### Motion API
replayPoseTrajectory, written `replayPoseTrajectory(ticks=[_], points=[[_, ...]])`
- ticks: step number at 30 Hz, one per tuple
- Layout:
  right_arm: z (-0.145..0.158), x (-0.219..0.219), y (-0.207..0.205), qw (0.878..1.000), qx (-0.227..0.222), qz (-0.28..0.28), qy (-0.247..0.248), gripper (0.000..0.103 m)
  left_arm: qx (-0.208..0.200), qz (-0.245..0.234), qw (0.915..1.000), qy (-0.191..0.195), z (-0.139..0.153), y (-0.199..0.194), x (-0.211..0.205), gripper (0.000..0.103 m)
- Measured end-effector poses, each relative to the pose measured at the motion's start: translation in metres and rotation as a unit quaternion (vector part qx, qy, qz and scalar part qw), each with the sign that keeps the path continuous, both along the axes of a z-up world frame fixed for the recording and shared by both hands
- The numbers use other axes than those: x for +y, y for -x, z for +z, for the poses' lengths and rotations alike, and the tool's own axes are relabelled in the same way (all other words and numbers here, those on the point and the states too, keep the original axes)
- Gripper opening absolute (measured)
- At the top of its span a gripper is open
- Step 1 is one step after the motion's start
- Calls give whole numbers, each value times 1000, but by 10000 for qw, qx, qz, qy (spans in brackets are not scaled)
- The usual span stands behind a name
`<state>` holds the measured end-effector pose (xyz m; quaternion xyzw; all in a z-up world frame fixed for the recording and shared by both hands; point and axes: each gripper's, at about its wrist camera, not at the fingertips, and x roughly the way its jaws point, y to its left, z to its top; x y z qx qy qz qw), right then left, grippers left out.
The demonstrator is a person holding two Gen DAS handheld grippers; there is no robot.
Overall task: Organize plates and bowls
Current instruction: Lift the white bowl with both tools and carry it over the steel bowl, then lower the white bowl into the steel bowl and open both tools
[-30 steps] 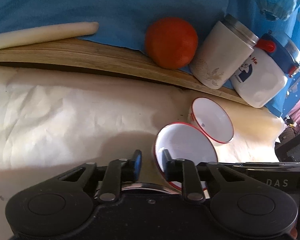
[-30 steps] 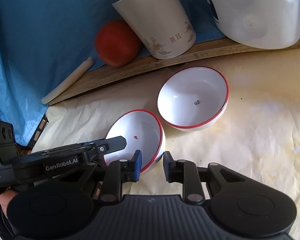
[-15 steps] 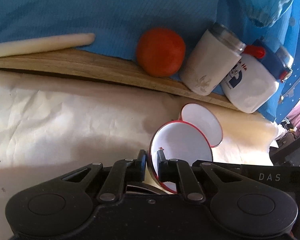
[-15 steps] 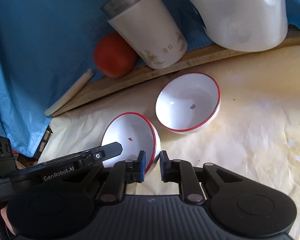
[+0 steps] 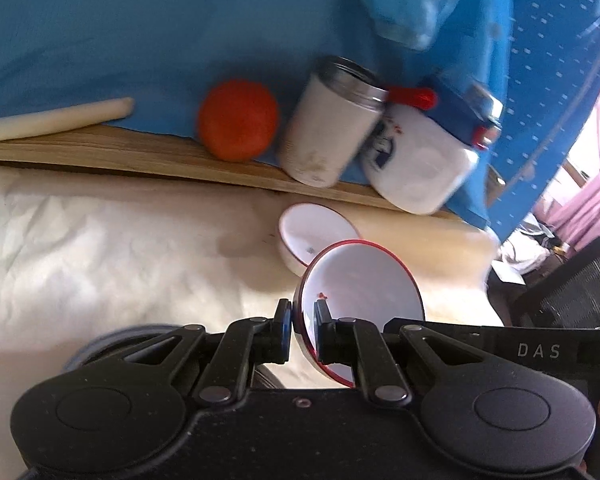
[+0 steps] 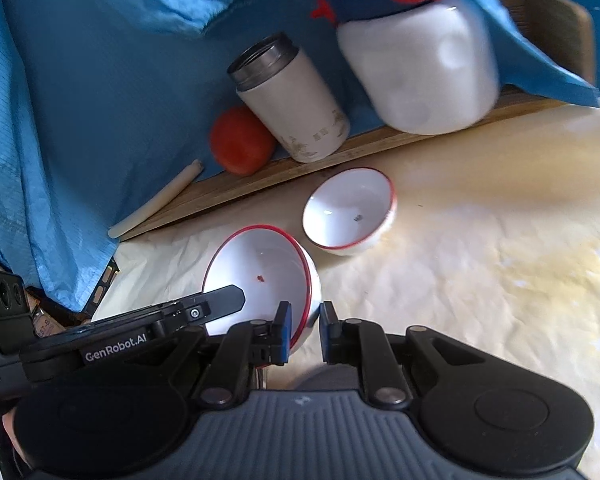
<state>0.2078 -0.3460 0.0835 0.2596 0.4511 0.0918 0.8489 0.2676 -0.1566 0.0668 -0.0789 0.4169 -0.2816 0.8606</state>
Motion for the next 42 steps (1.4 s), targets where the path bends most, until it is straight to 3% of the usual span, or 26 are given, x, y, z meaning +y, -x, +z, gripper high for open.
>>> replayPoseTrajectory(ticks=[10, 19, 42], points=[[19, -18, 51, 9997, -7, -162, 175, 16, -56, -451, 9990, 48, 8, 44, -18, 11], [15, -23, 80, 9992, 176, -292, 223, 16, 38, -746, 9972, -84, -4, 72, -27, 12], [-2, -10, 85, 9958, 565, -22, 717, 19, 53, -1031, 9934, -503, -23, 92, -36, 15]])
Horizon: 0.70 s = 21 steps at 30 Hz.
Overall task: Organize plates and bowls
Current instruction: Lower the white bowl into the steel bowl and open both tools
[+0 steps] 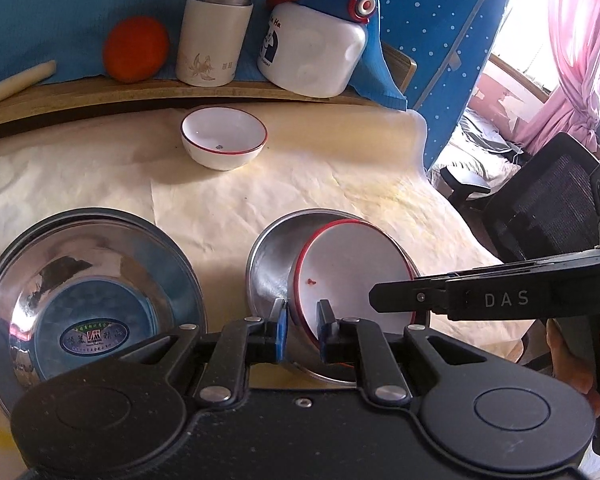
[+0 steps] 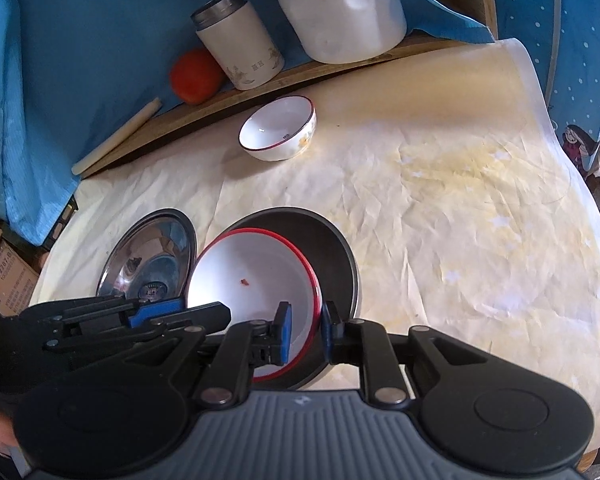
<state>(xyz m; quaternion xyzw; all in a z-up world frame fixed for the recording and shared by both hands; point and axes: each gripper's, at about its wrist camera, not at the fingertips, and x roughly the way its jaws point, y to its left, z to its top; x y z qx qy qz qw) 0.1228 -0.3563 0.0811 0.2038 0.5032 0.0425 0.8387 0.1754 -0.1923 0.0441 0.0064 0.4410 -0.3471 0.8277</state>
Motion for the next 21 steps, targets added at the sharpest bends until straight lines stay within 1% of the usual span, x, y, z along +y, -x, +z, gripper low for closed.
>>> replayPoseTrajectory(ticks=[3, 17, 21], points=[[0, 2, -2, 10000, -1, 28, 58, 20, 45, 5, 10000, 28, -1, -1, 0, 18], [0, 4, -2, 9997, -48, 175, 187, 20, 146, 25, 9999, 58, -2, -6, 0, 19], [-1, 4, -1, 9997, -42, 194, 167, 20, 148, 20, 9999, 53, -1, -6, -1, 23]])
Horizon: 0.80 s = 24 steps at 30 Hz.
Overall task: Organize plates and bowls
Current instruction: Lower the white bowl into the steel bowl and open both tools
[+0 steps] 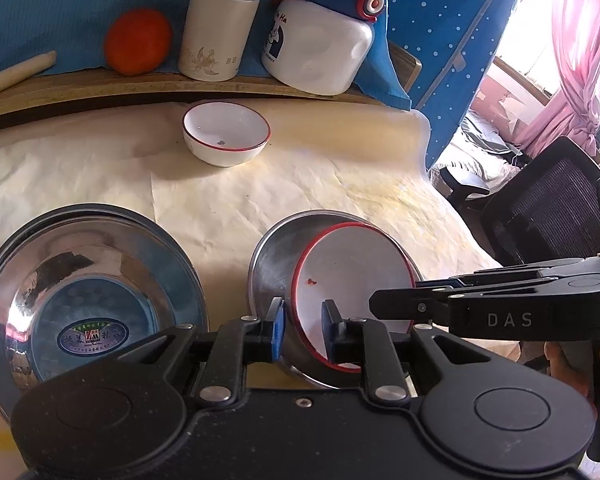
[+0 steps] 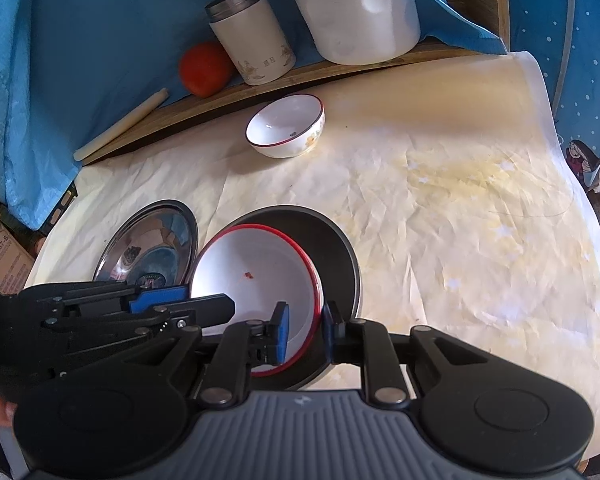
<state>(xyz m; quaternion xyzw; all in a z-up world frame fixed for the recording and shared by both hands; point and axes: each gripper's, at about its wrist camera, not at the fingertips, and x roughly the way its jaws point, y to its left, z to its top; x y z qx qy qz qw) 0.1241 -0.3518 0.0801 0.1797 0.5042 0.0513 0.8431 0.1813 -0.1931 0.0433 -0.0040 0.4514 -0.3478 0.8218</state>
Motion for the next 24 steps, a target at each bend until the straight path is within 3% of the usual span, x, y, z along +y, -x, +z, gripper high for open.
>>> replayPoseTrajectory(ticks=[13, 24], points=[[2, -1, 2, 10000, -14, 2, -85, 25, -13, 19, 9999, 120, 4, -3, 4, 29], [9, -4, 7, 9998, -167, -19, -120, 38, -115, 45, 9998, 177, 9, -4, 6, 36]])
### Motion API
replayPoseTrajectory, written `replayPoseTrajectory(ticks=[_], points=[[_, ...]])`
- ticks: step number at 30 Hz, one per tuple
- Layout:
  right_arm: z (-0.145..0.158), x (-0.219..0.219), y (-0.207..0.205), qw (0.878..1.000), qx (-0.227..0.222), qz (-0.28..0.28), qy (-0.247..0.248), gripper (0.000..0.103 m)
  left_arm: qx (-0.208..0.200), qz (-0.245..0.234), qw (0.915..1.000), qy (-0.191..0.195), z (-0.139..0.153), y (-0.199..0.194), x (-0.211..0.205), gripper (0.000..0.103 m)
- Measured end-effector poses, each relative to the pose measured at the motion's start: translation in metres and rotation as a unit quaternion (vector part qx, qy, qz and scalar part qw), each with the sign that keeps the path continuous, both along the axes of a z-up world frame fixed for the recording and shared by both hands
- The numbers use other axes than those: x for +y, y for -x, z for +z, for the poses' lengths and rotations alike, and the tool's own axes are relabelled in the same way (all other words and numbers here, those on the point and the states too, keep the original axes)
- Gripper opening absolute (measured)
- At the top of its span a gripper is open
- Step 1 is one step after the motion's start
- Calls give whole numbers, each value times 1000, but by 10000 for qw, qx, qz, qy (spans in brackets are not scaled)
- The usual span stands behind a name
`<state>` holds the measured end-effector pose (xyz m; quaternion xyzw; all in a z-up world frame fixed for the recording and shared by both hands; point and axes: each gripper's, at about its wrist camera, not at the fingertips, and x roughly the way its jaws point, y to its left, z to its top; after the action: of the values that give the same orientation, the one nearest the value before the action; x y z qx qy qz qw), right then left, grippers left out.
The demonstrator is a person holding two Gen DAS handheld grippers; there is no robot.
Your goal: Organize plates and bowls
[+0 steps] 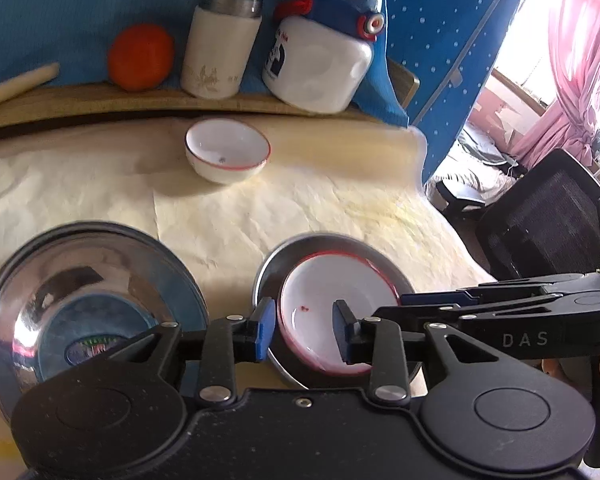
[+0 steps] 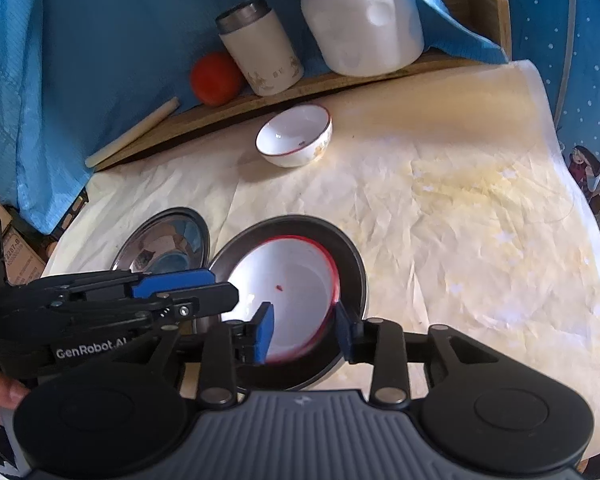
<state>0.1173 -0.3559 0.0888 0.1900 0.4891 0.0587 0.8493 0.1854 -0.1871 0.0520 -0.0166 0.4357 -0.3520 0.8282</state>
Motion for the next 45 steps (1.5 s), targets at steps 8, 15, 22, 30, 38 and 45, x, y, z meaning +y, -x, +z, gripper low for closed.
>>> replayPoseTrajectory(ticks=[8, 15, 22, 30, 38, 45], points=[[8, -8, 4, 9996, -208, -129, -109, 50, -184, 301, 9992, 171, 12, -10, 11, 53], [11, -14, 2, 9987, -408, -158, -273, 78, -360, 834, 9956, 247, 16, -29, 21, 91], [4, -15, -11, 9983, -427, -184, -348, 93, -328, 1132, 9930, 73, 8, -53, 23, 98], [-14, -23, -39, 9979, -360, -226, -486, 98, -115, 1447, 9894, -35, -5, -85, 27, 98], [-27, -33, -73, 9950, -454, -413, -784, 100, -21, 1686, 9856, -140, -12, -112, 26, 102], [-33, -30, -98, 9927, -836, -581, -639, 102, -185, 1739, 9840, -343, -13, -129, 18, 102]])
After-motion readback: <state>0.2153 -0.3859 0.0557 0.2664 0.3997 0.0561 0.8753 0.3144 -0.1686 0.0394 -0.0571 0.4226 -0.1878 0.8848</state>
